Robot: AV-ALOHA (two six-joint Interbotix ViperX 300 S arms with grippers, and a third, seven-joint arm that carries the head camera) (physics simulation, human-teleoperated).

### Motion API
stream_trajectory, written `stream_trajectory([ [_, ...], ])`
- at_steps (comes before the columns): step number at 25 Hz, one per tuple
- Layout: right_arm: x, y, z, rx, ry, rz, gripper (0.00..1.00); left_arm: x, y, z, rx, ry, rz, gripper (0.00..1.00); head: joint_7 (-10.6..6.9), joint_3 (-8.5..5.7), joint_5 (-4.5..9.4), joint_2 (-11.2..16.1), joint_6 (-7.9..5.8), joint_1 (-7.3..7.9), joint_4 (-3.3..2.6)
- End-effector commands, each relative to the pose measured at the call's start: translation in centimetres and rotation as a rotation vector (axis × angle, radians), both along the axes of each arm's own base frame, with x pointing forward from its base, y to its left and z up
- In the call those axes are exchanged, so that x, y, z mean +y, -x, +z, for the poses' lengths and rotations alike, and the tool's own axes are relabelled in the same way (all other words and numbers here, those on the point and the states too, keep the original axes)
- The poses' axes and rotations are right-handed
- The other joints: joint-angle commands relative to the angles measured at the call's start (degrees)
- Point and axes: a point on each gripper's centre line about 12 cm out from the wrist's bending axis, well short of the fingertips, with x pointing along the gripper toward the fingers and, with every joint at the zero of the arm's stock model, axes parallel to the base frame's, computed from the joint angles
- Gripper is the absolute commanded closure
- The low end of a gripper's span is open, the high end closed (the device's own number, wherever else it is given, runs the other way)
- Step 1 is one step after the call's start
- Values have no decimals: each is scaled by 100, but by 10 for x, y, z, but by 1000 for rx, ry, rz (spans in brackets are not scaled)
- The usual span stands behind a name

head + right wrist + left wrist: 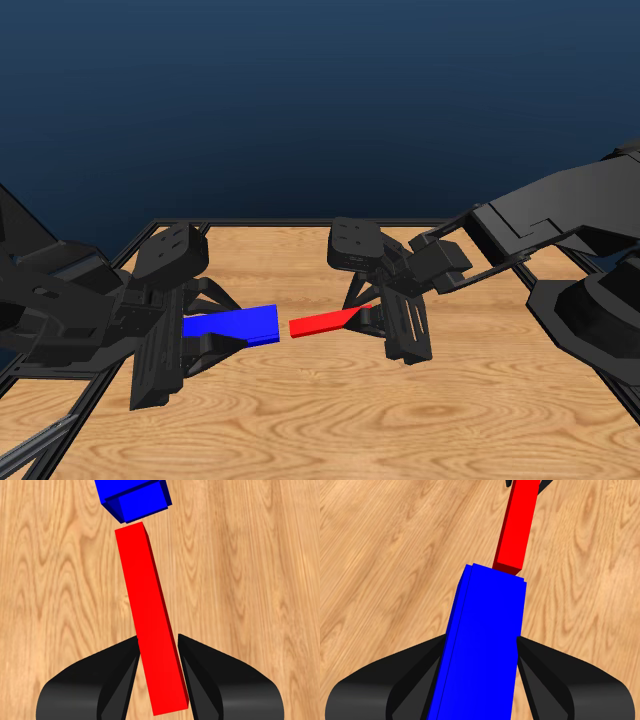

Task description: Insert peg into socket

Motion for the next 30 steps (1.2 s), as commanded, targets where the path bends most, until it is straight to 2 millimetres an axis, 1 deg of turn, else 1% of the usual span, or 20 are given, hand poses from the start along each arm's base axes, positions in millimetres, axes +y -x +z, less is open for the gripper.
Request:
stream_trajectory([
  [1,3,-14,22,-90,-21,20,100,0,0,-1,1,-5,-5,100,-1,-54,-105,-39,29,4,8],
  [2,3,-18,15,-80,-18,24,100,-1,-1,2,-16,-8,13,100,2,-55,-109,-39,33,7,10],
  [3,5,-23,22,-110,-25,32,100,-3,-4,6,-26,-5,15,100,8,-58,-116,-39,38,14,13],
  [4,4,-26,18,-104,-23,35,100,-2,-5,15,-65,22,21,100,12,-59,-119,-41,41,20,16],
  [5,2,-30,13,-105,-24,36,100,-3,-4,4,-26,-19,20,100,16,-61,-124,-44,40,27,18],
  [6,1,-37,15,-132,-29,40,100,-4,-5,8,-33,-14,14,100,27,-64,-131,-44,40,40,22],
  [7,0,-34,15,-111,-19,34,100,-3,-3,1,-15,-26,14,100,34,-66,-137,-44,40,49,24],
  [12,-9,-45,14,-139,-17,55,100,-10,-5,10,-34,-18,12,100,75,-74,-152,-41,56,111,47],
  [14,-18,-44,9,-119,-11,43,100,-6,-14,13,-61,-24,35,100,87,-77,-156,-39,60,127,53],
  [15,-22,-42,10,-118,-10,34,100,-13,1,9,-50,10,16,100,86,-82,-153,-36,59,137,55],
  [16,-28,-40,12,-128,-15,27,100,-17,-3,16,-55,-7,11,100,87,-86,-151,-35,52,140,55],
  [18,-37,-36,12,-128,-15,12,100,-13,-2,12,-52,-32,35,100,84,-88,-164,-37,63,146,58],
  [20,-37,-36,12,-132,-15,14,100,-20,-3,15,-66,-13,15,100,87,-89,-154,-40,66,147,59],
  [21,-40,-37,16,-143,-16,9,100,-16,-4,9,-42,-29,23,100,87,-88,-165,-39,66,143,58],
  [22,-40,-37,15,-142,-15,14,100,-15,1,5,-44,-11,34,100,82,-90,-157,-38,70,141,58],
  [23,-37,-40,19,-153,-13,22,100,-17,-4,15,-71,-3,32,100,80,-88,-168,-35,74,137,57],
  [26,-28,-48,15,-156,-12,52,100,-17,-4,7,-53,-28,29,100,79,-92,-171,-32,67,127,53],
  [27,-23,-53,13,-159,-12,65,100,-13,-4,2,-50,-37,42,100,80,-94,-172,-31,64,126,52],
  [29,-13,-65,17,-189,-11,95,100,-10,-9,9,-104,8,29,100,87,-95,-169,-35,51,122,49],
  [30,-7,-71,17,-199,-9,114,100,-11,-10,2,-67,-26,21,100,89,-98,-170,-37,50,125,49],
])
